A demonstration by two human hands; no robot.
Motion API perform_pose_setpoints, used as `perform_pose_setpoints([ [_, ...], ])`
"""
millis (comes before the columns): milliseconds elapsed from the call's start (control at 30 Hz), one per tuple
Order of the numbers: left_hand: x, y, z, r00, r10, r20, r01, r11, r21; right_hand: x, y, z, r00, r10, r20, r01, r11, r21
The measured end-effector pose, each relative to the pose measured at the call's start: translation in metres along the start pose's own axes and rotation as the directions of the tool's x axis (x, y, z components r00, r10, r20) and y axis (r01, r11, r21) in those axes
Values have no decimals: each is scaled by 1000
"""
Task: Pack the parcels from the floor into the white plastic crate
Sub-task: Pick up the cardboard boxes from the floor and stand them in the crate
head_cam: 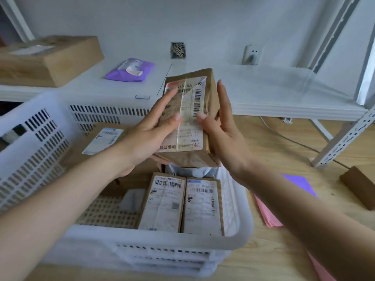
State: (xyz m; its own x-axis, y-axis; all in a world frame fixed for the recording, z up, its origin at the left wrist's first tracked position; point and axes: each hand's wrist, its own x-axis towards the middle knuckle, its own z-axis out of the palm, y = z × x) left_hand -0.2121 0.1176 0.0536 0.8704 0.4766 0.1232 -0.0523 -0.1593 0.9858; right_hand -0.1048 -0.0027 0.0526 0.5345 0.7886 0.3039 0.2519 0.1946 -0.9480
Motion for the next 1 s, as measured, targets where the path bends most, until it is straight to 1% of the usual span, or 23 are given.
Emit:
perform_pose_setpoints([
  [67, -4, -6, -24, 1000, -16, 8, 16, 999, 51, 7, 7, 21, 999, 28, 25, -29, 999, 29],
  [100, -6, -8, -34, 999, -35, 17, 34, 996, 83, 10, 11, 30, 997, 63, 38, -65, 997, 44],
  [200, -10, -16, -64, 995, -90, 44, 78, 973, 217, 17, 25, 52, 971, 211, 109, -221, 971, 89],
  [300, -12, -17, -98, 986, -160, 42, 134, 922, 364, 22, 35, 73, 913, 344, 219, -377, 916, 135],
  [367, -17, -17, -120, 970, -241, 40, 203, 888, 412, 23, 41, 89, 868, 407, 283, -453, 884, 117],
  [433, -25, -22, -138, 934, -350, 67, 288, 853, 436, 22, 46, 101, 818, 456, 351, -510, 857, 77],
  [500, -33, -33, -149, 884, -447, 138, 359, 836, 414, 19, 48, 110, 785, 478, 395, -527, 850, 19],
  [533, -36, -37, -154, 867, -471, 165, 378, 836, 398, 19, 48, 114, 783, 478, 397, -515, 857, -17],
  [567, -38, -40, -159, 862, -475, 177, 382, 838, 389, 19, 48, 118, 791, 475, 387, -491, 869, -64],
  [633, -40, -42, -173, 868, -473, 154, 378, 828, 414, 19, 47, 125, 801, 468, 374, -458, 881, -122],
  [700, -43, -42, -187, 861, -491, 133, 385, 800, 459, 17, 47, 134, 775, 488, 402, -502, 861, -79],
  [733, -44, -42, -193, 845, -518, 138, 409, 789, 459, 14, 48, 139, 759, 497, 420, -517, 853, -74],
  [767, -47, -44, -196, 814, -560, 155, 450, 776, 443, 11, 49, 144, 751, 504, 426, -510, 853, -108],
  [867, -48, -62, -192, 691, -692, 209, 585, 706, 399, 7, 54, 156, 710, 555, 433, -450, 831, -328],
  [900, -47, -71, -189, 654, -724, 222, 620, 680, 391, 10, 57, 158, 676, 595, 434, -453, 800, -393],
  [967, -43, -89, -184, 573, -773, 273, 671, 634, 386, 19, 64, 162, 569, 705, 424, -493, 705, -511],
  [1000, -40, -97, -183, 535, -789, 300, 686, 614, 390, 25, 67, 165, 525, 738, 423, -465, 666, -583],
])
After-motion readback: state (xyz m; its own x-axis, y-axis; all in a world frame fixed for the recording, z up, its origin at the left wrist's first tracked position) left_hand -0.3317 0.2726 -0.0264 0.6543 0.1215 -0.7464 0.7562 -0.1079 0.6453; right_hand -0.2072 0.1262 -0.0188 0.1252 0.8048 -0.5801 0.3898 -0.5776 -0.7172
